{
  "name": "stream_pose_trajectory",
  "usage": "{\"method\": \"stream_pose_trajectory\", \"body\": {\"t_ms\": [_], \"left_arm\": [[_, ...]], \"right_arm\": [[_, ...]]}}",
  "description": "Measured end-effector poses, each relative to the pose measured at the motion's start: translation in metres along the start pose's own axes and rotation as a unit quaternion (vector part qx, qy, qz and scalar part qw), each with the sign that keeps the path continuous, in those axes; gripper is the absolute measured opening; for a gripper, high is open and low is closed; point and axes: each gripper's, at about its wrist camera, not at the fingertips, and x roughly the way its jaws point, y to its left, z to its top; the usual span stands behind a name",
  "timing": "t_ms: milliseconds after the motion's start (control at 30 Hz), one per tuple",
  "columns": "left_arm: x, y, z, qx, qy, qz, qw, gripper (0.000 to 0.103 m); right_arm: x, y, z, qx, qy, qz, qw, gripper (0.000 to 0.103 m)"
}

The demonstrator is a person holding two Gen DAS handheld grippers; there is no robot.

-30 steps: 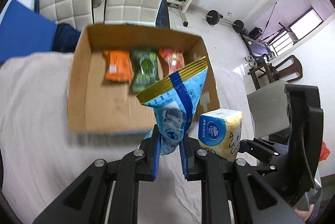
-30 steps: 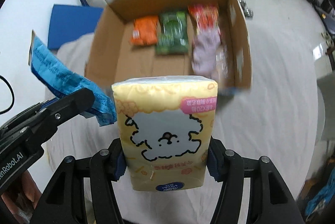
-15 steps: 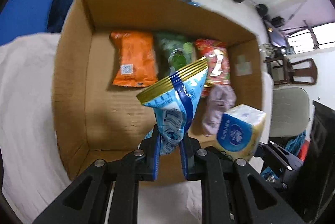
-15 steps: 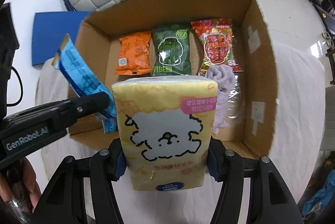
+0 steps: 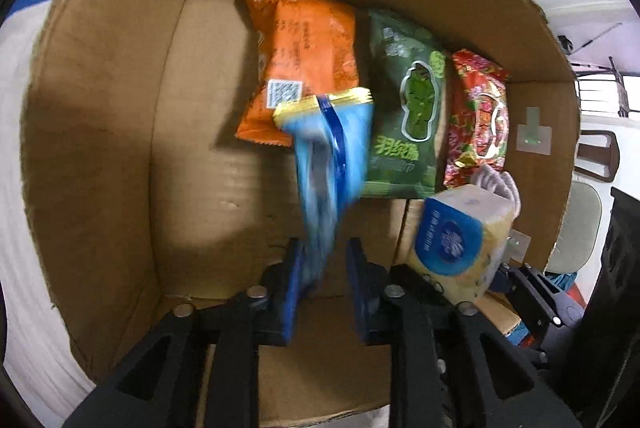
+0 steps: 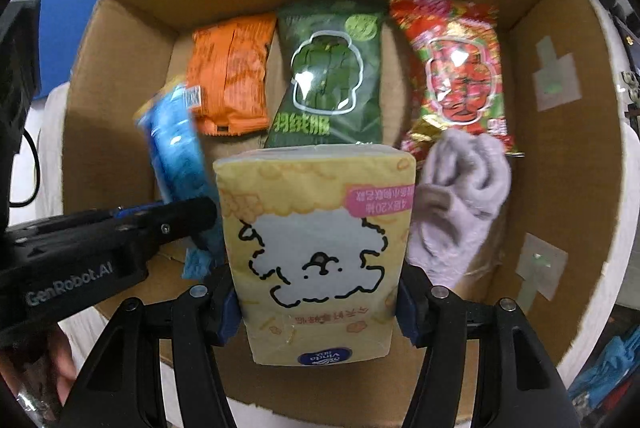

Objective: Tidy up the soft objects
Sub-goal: 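Place the blue bar and yellow tissue pack into the box, open both tools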

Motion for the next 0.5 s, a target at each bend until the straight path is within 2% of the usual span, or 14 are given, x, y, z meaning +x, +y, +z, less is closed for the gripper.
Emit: {"method": "stream_pose_trajectory", "body": {"t_ms": [100, 167, 267, 500], "left_arm": [[0.006, 0.003, -0.005, -0.007, 0.011, -0.002, 0.9999, 0.026], [0.006, 0.003, -0.009, -0.001, 0.007, 0.014, 0.9999, 0.038], [0.001, -0.001, -0.019, 0.022, -0.012, 0.04, 0.9989, 0.051], [-0.025, -0.008, -0.052, 0.048, -0.081, 0.075, 0.9927, 0.072]], "right_arm": [[0.012, 0.006, 0.005, -0.004, 0.006, -0.004, 1.0, 0.064], [0.017, 0.006, 0.006, -0.001, 0.01, -0.007, 1.0, 0.066], [0.018, 0.003, 0.007, 0.006, 0.009, -0.004, 1.0, 0.069], [0.004, -0.004, 0.0, 0.013, -0.01, -0.015, 1.0, 0.076]]}}
